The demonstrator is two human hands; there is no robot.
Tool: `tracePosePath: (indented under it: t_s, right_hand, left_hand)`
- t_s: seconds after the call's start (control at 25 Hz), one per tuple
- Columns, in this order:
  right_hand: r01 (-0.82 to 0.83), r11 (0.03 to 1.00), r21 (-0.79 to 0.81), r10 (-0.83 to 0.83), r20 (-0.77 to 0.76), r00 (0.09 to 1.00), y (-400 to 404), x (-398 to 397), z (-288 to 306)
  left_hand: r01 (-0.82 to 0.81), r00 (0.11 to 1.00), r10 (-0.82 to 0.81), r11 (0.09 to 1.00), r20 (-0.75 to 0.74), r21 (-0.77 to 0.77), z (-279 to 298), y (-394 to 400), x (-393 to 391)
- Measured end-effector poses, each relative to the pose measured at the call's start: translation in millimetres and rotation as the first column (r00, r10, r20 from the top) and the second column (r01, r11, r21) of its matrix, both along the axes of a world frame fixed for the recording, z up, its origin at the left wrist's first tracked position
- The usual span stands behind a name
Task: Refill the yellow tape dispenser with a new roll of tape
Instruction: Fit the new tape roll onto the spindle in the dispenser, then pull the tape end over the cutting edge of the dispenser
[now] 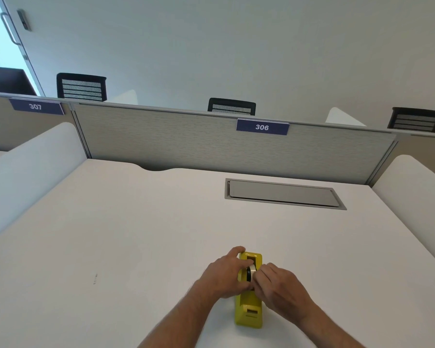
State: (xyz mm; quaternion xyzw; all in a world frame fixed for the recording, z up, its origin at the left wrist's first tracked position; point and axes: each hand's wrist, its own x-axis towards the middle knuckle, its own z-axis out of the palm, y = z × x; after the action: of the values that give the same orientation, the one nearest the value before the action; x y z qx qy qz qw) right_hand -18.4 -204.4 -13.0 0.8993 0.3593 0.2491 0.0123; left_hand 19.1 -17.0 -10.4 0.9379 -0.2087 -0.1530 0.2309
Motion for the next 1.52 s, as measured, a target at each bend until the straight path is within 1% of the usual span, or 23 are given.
tracePosePath:
  t_s: [0.4, 0.68, 0.88, 1.0, 1.12, 1.2, 1.4, 1.52]
  right_hand:
    - [0.068, 0.993, 0.094, -0.065, -0.03, 0.997, 0.2, 6.1, 9.3]
    - [0.076, 0.987, 0.14, -0.067, -0.068, 0.995, 0.8, 8.0, 13.1]
    - [0.136, 0.981, 0.138, -0.116, -0.144, 0.983, -0.8, 6.8, 10.3]
    - [0.135, 0.98, 0.147, -0.111, -0.162, 0.981, -0.8, 4.8, 11.2]
    - [0.127, 0.976, 0.177, -0.099, -0.16, 0.982, 1.8, 2.7, 14.9]
    - [0.121, 0.975, 0.187, -0.091, -0.162, 0.983, 4.5, 1.6, 16.3]
    - [0.116, 0.967, 0.229, -0.074, -0.186, 0.98, 9.1, -2.4, 18.7]
    - [0.114, 0.944, 0.31, -0.039, -0.24, 0.97, 10.4, -6.4, 20.4]
  left_hand:
    - [-0.032, 0.999, 0.032, 0.999, 0.002, -0.027, -2.7, -1.8, 3.1]
    - [-0.062, 0.998, 0.062, 0.996, -0.005, -0.058, -0.7, -5.6, 2.1]
    - [-0.05, 0.999, 0.049, 0.995, -0.012, -0.085, -3.6, -3.7, 1.2]
    - [-0.093, 0.995, 0.087, 0.978, -0.038, -0.189, -5.0, -2.0, -0.4]
    - [-0.187, 0.982, 0.187, 0.918, -0.034, -0.349, -7.6, -2.1, -2.1]
    - [-0.215, 0.975, 0.217, 0.884, -0.043, -0.416, -10.4, -3.4, -3.7]
    - [-0.239, 0.968, 0.243, 0.835, -0.058, -0.495, -12.2, -6.7, -5.3]
    - [-0.237, 0.971, 0.225, 0.825, -0.087, -0.513, -11.9, -7.4, -4.6]
